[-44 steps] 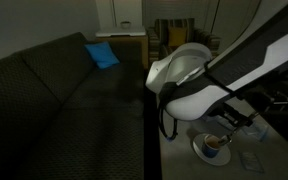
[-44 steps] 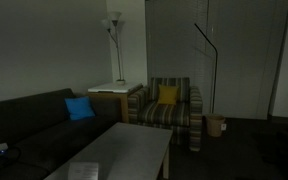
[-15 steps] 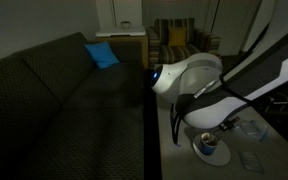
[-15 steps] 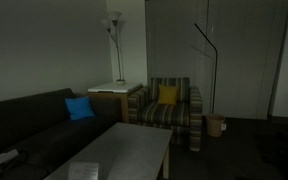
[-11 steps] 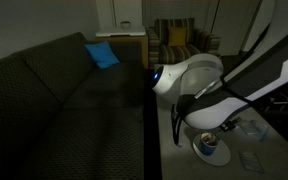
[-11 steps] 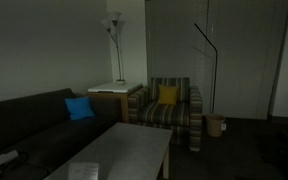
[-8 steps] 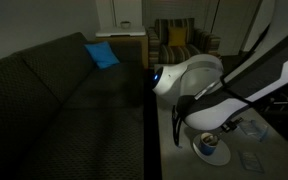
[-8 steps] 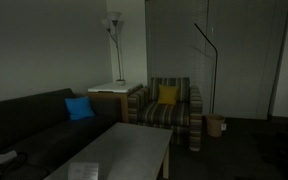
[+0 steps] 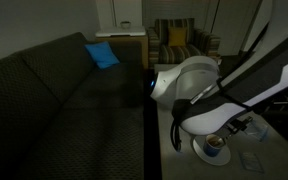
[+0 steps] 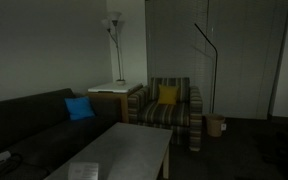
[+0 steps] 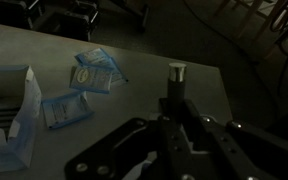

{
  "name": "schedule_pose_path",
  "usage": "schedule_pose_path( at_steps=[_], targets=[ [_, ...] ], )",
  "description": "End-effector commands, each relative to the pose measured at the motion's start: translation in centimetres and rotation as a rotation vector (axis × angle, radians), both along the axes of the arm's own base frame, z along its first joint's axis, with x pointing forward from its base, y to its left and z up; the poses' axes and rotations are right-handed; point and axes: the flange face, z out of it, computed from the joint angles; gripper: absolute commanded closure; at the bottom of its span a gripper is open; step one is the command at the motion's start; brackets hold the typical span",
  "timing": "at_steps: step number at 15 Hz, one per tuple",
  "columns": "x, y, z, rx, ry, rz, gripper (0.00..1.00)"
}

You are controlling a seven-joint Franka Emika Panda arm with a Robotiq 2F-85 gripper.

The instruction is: Use the spoon to stir in the cup

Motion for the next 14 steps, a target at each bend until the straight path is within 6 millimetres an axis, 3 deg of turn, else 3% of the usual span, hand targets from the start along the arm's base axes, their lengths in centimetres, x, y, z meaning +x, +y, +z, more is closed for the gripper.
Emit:
schedule_pose_path(
  at_steps=[1, 14],
  targets=[
    [-0.15, 0.58, 0.11, -0.006, 0.015, 0.033, 0.96],
    [-0.22, 0.23, 0.05, -0.029, -0.116, -0.065, 0.96]
  ],
)
